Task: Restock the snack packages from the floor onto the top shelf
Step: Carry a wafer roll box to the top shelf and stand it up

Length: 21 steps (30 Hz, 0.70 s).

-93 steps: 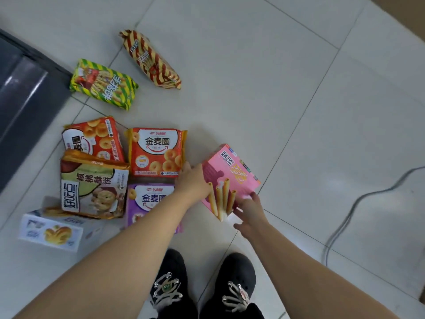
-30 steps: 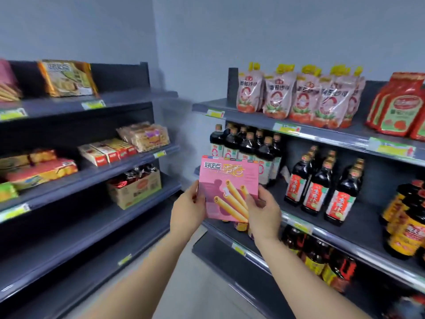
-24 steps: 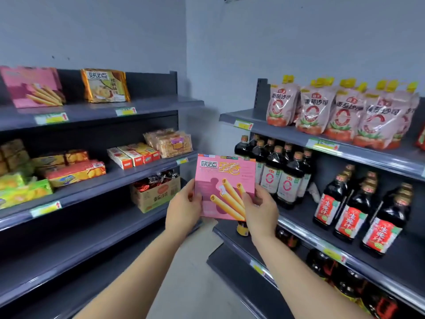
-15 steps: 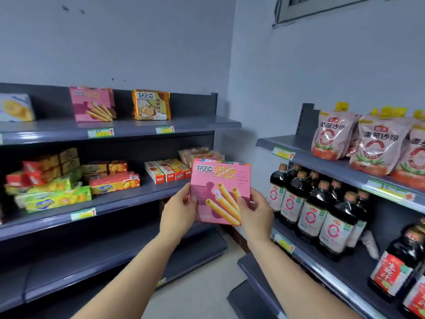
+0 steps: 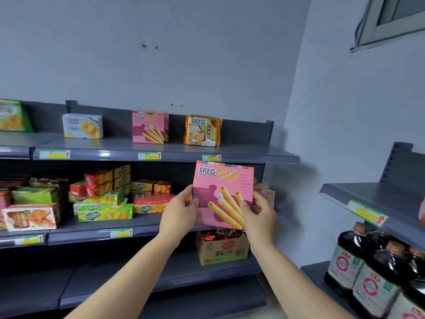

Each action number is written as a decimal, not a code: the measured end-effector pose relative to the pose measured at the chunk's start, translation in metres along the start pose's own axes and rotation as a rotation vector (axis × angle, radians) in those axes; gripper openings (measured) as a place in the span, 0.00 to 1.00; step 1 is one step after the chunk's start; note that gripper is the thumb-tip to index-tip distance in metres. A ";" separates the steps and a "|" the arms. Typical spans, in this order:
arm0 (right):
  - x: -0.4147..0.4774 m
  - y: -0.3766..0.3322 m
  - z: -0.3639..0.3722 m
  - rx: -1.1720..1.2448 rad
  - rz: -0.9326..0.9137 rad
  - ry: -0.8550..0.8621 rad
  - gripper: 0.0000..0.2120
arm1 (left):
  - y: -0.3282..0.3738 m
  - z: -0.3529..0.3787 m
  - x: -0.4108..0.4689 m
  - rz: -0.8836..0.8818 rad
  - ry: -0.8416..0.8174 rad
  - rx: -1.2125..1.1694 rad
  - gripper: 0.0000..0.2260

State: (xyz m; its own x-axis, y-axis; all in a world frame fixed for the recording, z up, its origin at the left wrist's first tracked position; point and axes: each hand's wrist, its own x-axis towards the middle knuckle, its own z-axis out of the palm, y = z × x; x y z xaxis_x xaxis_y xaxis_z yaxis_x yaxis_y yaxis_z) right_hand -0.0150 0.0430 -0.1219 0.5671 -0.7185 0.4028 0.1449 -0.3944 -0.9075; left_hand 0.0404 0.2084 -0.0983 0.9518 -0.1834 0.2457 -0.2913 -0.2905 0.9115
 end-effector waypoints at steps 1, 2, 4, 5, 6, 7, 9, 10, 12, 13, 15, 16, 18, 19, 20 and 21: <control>0.010 0.001 0.011 0.011 -0.010 -0.010 0.14 | -0.001 -0.002 0.012 0.014 0.015 0.014 0.19; 0.020 0.001 0.022 0.021 -0.017 -0.015 0.14 | -0.002 -0.004 0.025 0.027 0.026 0.033 0.19; 0.041 0.001 0.045 0.032 -0.030 -0.020 0.15 | -0.004 -0.008 0.054 0.042 0.039 0.058 0.19; 0.051 -0.001 0.057 0.040 -0.033 -0.029 0.15 | -0.005 -0.010 0.070 0.040 0.047 0.055 0.19; 0.062 -0.002 0.069 0.048 -0.036 -0.037 0.15 | -0.007 -0.012 0.085 0.037 0.056 0.045 0.19; 0.073 -0.003 0.081 0.055 -0.039 -0.042 0.15 | -0.008 -0.014 0.100 0.039 0.067 0.033 0.19; 0.093 -0.007 0.103 0.069 -0.043 -0.049 0.14 | -0.008 -0.018 0.128 0.053 0.084 0.018 0.19; 0.104 -0.008 0.114 0.077 -0.047 -0.056 0.13 | -0.009 -0.020 0.142 0.056 0.094 0.015 0.19; 0.125 -0.011 0.135 0.076 -0.056 -0.062 0.13 | -0.010 -0.024 0.171 0.049 0.112 0.003 0.20; 0.136 -0.012 0.145 0.073 -0.064 -0.065 0.13 | -0.011 -0.026 0.186 0.048 0.121 -0.003 0.20; 0.158 -0.016 0.166 0.083 -0.077 -0.077 0.13 | -0.011 -0.030 0.212 0.055 0.138 0.005 0.20; 0.169 -0.018 0.177 0.091 -0.084 -0.085 0.13 | -0.011 -0.032 0.225 0.062 0.149 0.016 0.20; 0.190 -0.022 0.198 0.106 -0.110 -0.113 0.13 | -0.011 -0.038 0.250 0.075 0.170 0.019 0.20; 0.201 -0.024 0.209 0.115 -0.122 -0.129 0.13 | -0.012 -0.041 0.264 0.080 0.188 0.017 0.20; 0.211 -0.027 0.219 0.128 -0.131 -0.145 0.14 | -0.012 -0.044 0.276 0.081 0.210 0.020 0.20; 0.221 -0.028 0.229 0.134 -0.139 -0.163 0.14 | -0.012 -0.047 0.287 0.079 0.234 0.028 0.20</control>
State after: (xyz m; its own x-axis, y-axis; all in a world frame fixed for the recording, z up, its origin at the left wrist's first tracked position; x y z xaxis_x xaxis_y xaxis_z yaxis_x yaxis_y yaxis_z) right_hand 0.2919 0.0268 -0.0347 0.6557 -0.5570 0.5097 0.3305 -0.3953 -0.8570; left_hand 0.3219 0.2029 -0.0231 0.9215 0.0147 0.3880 -0.3647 -0.3101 0.8780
